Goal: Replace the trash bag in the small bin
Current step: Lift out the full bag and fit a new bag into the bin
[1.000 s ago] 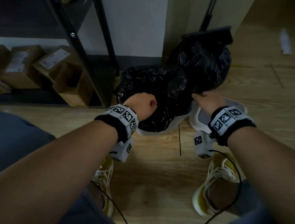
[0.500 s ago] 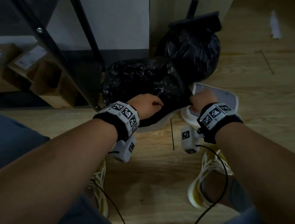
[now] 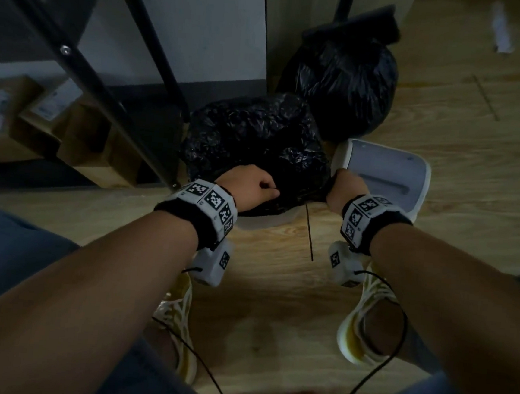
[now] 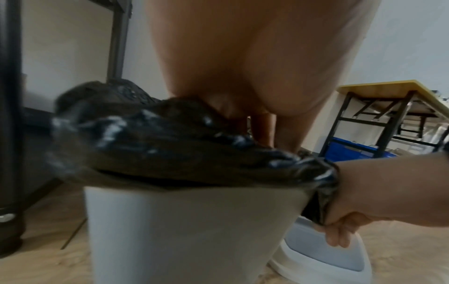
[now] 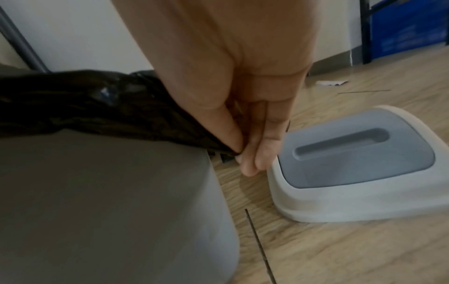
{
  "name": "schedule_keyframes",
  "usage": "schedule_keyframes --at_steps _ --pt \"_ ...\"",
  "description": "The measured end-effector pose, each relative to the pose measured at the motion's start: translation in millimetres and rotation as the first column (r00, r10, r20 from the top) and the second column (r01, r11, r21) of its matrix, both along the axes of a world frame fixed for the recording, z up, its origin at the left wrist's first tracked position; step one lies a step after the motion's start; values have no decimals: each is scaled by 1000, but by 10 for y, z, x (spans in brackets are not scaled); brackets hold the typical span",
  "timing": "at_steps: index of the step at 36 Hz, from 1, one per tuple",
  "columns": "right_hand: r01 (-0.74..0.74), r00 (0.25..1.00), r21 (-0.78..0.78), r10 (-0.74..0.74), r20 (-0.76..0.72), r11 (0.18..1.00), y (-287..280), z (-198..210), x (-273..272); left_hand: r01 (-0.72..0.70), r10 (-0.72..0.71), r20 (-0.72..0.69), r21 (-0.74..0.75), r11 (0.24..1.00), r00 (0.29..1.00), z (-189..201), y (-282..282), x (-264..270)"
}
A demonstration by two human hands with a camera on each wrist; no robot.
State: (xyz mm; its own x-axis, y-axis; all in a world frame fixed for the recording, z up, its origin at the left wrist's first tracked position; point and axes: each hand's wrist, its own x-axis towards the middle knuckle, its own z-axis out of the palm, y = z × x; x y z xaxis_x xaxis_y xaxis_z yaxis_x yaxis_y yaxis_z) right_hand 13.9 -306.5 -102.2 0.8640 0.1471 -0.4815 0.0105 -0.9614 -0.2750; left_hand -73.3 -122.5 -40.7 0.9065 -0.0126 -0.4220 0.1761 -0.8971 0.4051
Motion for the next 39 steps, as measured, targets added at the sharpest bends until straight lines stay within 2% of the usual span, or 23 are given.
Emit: schedule_keyframes --at_steps 5,9,11,14,17,19,23,25,27,30,31,32,34,35,37,39 --pt "42 996 88 -48 74 995 -9 140 21 -156 152 179 6 988 972 44 171 -83" --pt "49 951 298 -136 279 953 67 383 -20 -292 266 308 40 956 913 86 354 -125" --pt "-14 924 406 -143 354 914 136 463 -75 -342 304 332 61 938 893 81 465 -163" --pt "-174 927 451 -9 376 876 263 542 -209 -379 321 330 129 916 888 75 593 -273" --pt "-337 922 411 208 326 847 413 597 -374 -425 356 327 173 888 876 66 689 -380" --pt "-411 910 407 343 233 816 516 618 -478 -462 394 314 181 868 864 66 756 -433" --pt "-530 839 362 536 92 767 672 603 -631 -503 465 212 184 844 859 9 857 -540" --pt "-538 831 365 550 82 760 719 580 -670 -500 479 146 236 833 866 -64 893 -601" --pt "-489 856 398 514 49 776 762 574 -686 -485 482 80 265 833 872 -134 891 -675" --pt "-331 910 505 412 -55 797 830 601 -695 -544 551 -65 108 832 832 -236 872 -716" --pt "-294 917 535 391 -76 792 852 612 -695 -595 590 -131 7 804 796 -260 881 -712" --pt "-277 921 549 381 -82 789 872 614 -689 -662 626 -235 -131 738 744 -278 878 -694" --pt "-282 924 545 377 -69 789 907 612 -677 -789 601 -512 -389 475 614 -244 827 -673" --pt "-287 925 540 374 -57 791 922 608 -670 -825 595 -574 -430 366 563 -220 804 -646" --pt "-284 934 534 355 -31 796 948 589 -657 -868 675 -572 -443 225 467 -184 782 -577" --pt "-256 948 536 318 -25 804 979 564 -644 -874 734 -533 -455 171 421 -159 777 -550"
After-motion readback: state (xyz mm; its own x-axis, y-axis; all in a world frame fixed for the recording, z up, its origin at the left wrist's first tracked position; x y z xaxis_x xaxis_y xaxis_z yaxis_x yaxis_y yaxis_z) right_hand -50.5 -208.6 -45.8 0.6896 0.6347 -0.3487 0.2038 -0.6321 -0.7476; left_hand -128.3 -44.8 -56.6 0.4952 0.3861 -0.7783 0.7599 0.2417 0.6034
